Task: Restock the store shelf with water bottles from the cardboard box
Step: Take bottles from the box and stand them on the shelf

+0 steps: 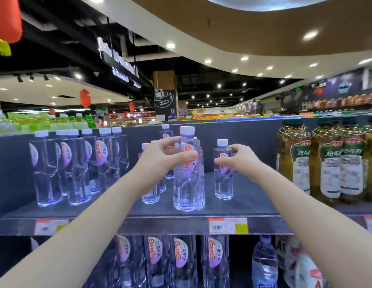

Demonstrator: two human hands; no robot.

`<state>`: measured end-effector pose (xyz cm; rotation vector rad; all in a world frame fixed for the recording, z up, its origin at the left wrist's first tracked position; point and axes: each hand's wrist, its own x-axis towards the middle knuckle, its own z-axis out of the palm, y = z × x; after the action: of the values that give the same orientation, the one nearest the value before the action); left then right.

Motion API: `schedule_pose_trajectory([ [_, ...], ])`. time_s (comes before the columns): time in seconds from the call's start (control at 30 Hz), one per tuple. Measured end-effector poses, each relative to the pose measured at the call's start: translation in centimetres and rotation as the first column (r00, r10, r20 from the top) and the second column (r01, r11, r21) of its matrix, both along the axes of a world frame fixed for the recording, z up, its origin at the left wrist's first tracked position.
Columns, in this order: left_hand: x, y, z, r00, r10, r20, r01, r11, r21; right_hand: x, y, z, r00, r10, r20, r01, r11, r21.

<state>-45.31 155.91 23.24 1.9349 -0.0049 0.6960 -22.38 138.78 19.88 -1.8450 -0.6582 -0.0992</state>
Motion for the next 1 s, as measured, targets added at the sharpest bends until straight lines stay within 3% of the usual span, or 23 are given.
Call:
schedule_pose_trajectory([
  [0.37, 0.9, 1.3, 0.5, 0.999, -0.007, 0.033, 0.007, 1.0, -0.013, 4.0, 3.7, 0.2, 0.999, 0.007, 0.047, -0.002, 0.995, -0.101],
  [1.0, 2.2, 1.8, -0.1, 0.999, -0.043, 0.012, 0.043, 0.997, -0.057, 9.1, 6.0, -0.5, 0.996, 0.017, 0.088, -0.004, 0.989, -0.146],
])
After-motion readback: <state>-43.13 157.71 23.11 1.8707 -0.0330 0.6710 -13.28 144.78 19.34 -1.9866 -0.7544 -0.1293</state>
